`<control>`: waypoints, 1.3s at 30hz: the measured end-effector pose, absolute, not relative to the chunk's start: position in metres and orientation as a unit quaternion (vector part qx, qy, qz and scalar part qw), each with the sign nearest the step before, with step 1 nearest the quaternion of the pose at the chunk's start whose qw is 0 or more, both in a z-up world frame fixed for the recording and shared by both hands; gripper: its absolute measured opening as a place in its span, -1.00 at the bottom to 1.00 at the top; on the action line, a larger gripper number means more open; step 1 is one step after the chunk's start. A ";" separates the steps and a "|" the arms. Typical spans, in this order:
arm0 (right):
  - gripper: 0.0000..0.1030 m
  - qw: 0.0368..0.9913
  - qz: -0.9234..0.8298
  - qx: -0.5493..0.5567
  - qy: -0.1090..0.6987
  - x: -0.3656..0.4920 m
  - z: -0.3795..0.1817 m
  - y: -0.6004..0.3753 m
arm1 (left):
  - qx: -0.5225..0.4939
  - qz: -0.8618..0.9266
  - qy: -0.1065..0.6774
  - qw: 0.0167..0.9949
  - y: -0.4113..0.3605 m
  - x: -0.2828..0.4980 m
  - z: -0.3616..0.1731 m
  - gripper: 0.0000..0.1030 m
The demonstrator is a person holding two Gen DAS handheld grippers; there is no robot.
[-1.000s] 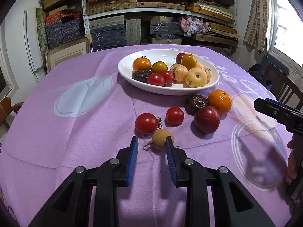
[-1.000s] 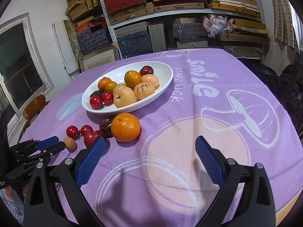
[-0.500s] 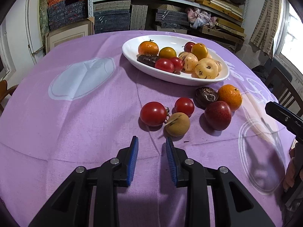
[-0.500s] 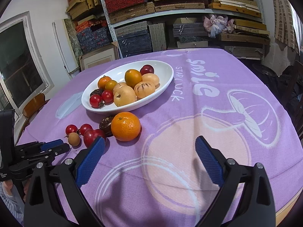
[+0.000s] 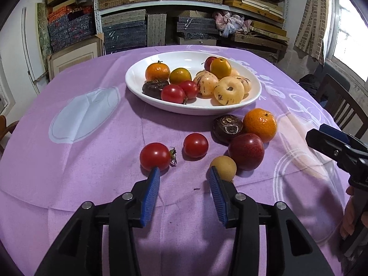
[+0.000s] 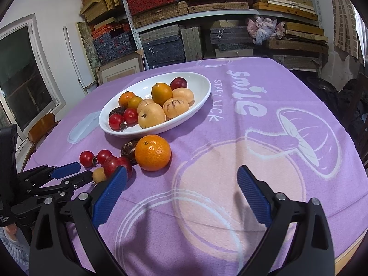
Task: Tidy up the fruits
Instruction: 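Grasp the small brown round fruit with the left gripper, then hold the brown fruit in the left gripper while the right grasps a dark red plum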
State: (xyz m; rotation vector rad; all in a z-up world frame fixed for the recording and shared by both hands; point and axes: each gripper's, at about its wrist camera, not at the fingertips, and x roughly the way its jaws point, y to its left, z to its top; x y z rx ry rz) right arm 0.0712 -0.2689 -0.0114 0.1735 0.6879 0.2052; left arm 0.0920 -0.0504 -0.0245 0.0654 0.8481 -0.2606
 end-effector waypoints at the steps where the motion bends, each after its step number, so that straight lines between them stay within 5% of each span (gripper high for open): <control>1: 0.83 0.933 0.100 0.085 0.336 0.071 -0.011 -0.269 | 0.022 -0.135 0.418 0.898 -0.050 0.093 -0.024 -0.13; 6: 0.83 0.932 0.100 0.089 0.337 0.071 -0.011 -0.270 | 0.033 -0.136 0.413 0.900 -0.048 0.080 -0.021 0.28; 15: 0.83 0.932 0.099 0.088 0.337 0.070 -0.010 -0.272 | 0.058 -0.140 0.402 0.903 -0.071 0.085 -0.022 0.33; 20: 0.83 0.931 0.100 0.089 0.338 0.071 -0.011 -0.273 | 0.050 -0.145 0.411 0.899 -0.074 0.095 -0.030 -0.13; 25: 0.83 0.932 0.101 0.087 0.338 0.070 -0.010 -0.272 | 0.052 -0.156 0.415 0.895 -0.078 0.096 -0.034 -0.14; 29: 0.83 0.932 0.101 0.087 0.338 0.070 -0.010 -0.272 | 0.046 -0.165 0.417 0.893 -0.077 0.097 -0.035 -0.45; 39: 0.83 0.929 0.116 0.079 0.341 0.070 -0.009 -0.266 | 0.025 -0.153 0.394 0.906 -0.055 0.088 -0.021 -0.46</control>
